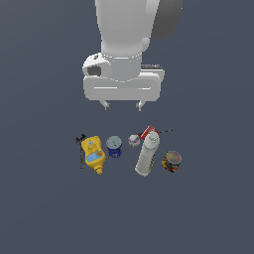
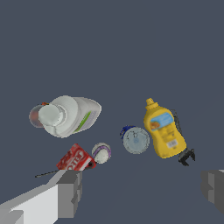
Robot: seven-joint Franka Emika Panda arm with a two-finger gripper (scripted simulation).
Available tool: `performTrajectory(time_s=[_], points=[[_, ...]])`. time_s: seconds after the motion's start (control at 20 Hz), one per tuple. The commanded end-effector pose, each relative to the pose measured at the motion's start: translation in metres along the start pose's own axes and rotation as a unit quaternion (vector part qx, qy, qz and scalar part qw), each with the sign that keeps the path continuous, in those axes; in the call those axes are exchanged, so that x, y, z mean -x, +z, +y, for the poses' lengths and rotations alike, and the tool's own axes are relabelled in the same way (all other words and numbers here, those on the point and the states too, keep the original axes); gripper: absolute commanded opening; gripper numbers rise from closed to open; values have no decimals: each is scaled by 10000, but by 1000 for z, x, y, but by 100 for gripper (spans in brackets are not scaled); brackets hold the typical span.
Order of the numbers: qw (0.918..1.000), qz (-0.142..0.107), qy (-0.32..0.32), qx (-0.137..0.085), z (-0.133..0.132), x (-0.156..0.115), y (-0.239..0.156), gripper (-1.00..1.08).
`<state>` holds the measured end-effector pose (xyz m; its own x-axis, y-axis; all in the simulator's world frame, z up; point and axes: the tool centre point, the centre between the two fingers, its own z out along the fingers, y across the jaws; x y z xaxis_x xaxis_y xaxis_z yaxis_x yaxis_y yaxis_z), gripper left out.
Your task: Pick up a designated object from a clutter of objects.
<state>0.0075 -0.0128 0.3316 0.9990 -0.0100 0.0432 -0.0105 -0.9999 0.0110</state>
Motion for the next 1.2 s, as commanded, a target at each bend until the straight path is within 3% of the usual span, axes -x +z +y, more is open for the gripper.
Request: performTrajectory(time_s=[0.0, 0.7, 1.15], points=[[10000, 0, 0, 0, 0, 0, 0, 100], [9998, -30, 179, -91, -5, 4, -1, 100], [9989, -53, 459, -68, -20, 6, 27, 100]])
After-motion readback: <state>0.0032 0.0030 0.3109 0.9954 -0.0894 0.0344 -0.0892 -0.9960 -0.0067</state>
